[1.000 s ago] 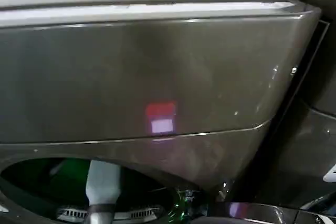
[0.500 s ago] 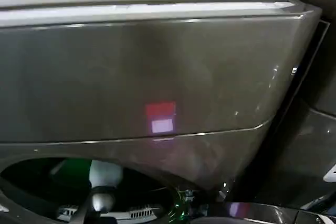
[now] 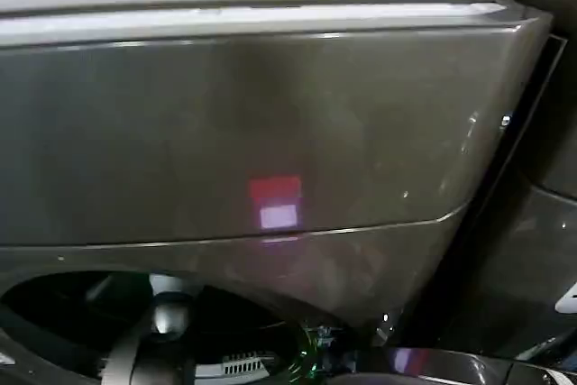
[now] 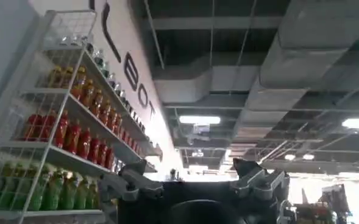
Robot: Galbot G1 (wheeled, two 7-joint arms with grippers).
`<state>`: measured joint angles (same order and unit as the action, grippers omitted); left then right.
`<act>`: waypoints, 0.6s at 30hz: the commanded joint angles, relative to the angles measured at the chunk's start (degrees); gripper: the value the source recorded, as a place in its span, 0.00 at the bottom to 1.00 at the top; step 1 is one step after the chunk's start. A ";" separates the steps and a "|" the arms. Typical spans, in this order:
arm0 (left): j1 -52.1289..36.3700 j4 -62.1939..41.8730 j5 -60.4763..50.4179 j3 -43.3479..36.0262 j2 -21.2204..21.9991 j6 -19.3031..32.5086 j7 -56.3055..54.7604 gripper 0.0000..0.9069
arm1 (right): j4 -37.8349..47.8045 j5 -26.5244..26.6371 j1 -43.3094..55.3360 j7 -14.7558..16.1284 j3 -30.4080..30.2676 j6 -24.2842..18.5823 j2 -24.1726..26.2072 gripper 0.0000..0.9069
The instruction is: Grasp the clothes from the dryer.
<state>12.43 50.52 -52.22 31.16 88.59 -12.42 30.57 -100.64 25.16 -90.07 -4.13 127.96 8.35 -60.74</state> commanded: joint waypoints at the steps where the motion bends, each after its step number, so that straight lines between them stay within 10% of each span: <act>1: -1.86 -0.97 -20.49 -3.58 -2.41 17.31 26.62 1.00 | -0.09 0.13 -0.64 0.00 0.34 -0.02 0.23 1.00; 12: -3.09 -3.45 -14.44 -1.27 -4.57 29.46 38.36 1.00 | -0.39 -0.03 -0.22 -0.02 -0.18 -0.43 0.02 1.00; 18: -3.63 -6.16 -12.16 -1.00 -5.32 27.80 37.41 1.00 | -0.62 -0.10 -0.13 0.00 -0.39 -0.76 -0.34 1.00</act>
<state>9.52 47.27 -64.72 30.23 84.34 9.03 59.88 -101.00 25.12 -90.45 -4.09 127.78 7.81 -61.02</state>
